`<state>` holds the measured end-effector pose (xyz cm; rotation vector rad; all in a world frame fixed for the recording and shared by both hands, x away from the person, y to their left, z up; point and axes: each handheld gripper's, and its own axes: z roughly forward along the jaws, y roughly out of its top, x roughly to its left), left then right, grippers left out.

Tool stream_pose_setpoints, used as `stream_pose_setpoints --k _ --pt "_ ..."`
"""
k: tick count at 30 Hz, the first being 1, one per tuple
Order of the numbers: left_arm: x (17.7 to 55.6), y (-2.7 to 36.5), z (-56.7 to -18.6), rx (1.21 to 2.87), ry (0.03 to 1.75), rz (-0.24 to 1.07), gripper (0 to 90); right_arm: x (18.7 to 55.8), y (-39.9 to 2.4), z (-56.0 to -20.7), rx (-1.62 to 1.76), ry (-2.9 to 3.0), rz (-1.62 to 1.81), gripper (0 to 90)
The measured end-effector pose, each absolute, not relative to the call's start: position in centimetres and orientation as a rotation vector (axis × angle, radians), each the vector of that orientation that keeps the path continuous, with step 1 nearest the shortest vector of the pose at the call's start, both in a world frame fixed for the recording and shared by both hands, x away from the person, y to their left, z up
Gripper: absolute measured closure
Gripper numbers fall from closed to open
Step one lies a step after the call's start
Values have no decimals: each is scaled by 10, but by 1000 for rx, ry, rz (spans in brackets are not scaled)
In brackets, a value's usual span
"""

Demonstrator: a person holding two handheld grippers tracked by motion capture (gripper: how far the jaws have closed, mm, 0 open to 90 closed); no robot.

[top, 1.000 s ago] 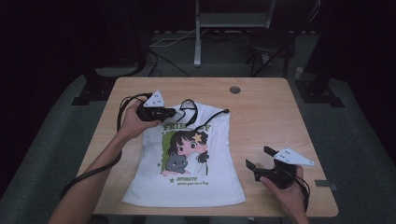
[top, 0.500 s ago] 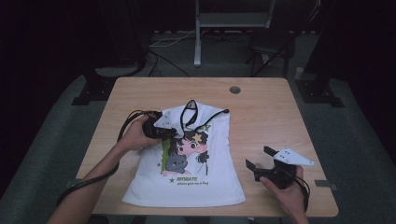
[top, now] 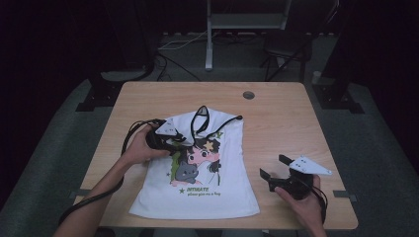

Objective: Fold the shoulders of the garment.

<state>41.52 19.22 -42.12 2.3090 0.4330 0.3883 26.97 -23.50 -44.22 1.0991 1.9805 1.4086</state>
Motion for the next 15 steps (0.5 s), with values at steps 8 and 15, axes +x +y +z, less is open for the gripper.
stream_pose_setpoints --k 8,15 --pt "407 207 -412 2185 600 406 232 269 -234 -442 1096 1983 1406 109" --pt "392 216 -405 2086 676 423 211 270 -233 -442 1093 1987 1407 109"
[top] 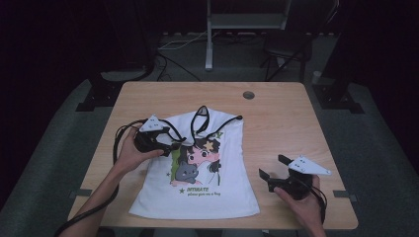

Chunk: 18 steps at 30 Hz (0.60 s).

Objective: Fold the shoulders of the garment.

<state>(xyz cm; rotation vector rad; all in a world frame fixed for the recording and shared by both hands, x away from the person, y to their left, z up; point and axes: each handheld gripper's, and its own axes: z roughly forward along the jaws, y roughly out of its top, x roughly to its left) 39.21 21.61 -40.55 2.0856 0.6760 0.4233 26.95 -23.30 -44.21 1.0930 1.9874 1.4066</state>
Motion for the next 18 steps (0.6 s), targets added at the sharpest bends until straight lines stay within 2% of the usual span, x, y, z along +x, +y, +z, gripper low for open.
stream_pose_setpoints --k 8,18 --pt "376 228 -400 1942 760 426 211 270 -233 -442 1089 1990 1408 109" --pt "355 234 -399 1885 791 465 211 270 -233 -442 1094 1989 1415 109"
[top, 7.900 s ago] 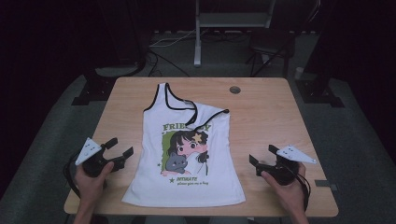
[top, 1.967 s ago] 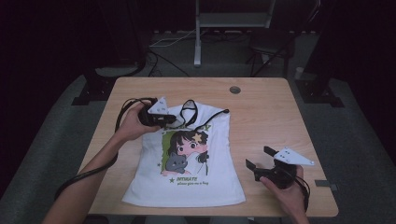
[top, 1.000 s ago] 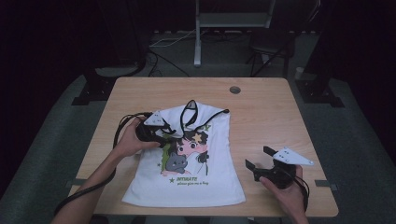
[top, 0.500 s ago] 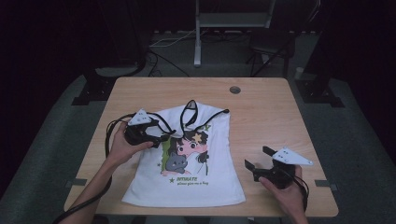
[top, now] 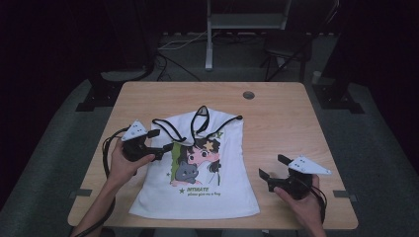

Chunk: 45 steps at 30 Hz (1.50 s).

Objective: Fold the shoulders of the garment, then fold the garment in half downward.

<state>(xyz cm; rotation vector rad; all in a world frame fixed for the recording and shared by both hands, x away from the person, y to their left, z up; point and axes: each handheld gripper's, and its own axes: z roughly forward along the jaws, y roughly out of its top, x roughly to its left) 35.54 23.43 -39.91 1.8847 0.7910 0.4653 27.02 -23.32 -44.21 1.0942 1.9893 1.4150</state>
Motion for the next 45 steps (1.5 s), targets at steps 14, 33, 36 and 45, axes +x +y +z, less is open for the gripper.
stream_pose_setpoints --k 14,33,36,45 --pt "327 241 -399 1851 797 488 212 270 -233 -442 1094 1988 1421 109" --pt "321 257 -403 1808 829 502 211 271 -234 -442 1100 1984 1418 109" --pt "324 259 -403 1801 834 500 212 271 -234 -442 1103 1983 1421 108" --pt "337 258 -399 1816 841 498 212 273 -233 -442 1121 1987 1437 108"
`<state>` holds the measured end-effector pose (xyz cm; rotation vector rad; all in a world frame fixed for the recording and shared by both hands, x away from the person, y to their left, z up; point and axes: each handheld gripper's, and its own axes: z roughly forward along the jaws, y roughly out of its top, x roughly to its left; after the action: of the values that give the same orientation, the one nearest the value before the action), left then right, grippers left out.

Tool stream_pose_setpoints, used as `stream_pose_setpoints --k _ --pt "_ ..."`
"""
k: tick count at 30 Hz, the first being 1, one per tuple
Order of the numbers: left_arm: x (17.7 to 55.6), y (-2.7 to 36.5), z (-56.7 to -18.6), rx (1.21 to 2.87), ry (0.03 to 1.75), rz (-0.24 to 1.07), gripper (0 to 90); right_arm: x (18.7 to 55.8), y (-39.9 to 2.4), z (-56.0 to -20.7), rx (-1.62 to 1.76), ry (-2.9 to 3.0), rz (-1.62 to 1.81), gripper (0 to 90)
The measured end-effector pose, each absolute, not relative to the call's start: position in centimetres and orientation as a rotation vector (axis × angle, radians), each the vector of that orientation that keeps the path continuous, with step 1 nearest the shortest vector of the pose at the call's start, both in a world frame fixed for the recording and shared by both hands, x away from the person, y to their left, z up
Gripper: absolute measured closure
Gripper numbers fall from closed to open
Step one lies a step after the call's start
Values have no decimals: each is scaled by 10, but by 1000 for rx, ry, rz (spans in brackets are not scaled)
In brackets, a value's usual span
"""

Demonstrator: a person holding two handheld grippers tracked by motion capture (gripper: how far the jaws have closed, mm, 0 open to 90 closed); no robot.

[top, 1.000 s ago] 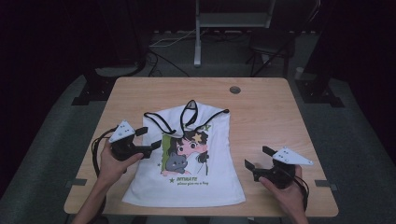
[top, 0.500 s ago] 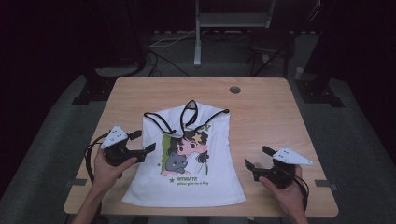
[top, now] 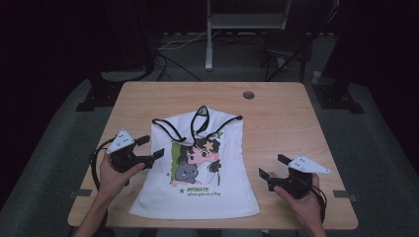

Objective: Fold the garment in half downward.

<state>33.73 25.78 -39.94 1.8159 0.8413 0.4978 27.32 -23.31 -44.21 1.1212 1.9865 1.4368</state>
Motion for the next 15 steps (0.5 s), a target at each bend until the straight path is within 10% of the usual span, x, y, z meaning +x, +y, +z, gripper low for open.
stream_pose_setpoints --k 15 --pt "469 267 -413 1966 1115 505 212 398 -210 -393 1159 2097 1358 132"
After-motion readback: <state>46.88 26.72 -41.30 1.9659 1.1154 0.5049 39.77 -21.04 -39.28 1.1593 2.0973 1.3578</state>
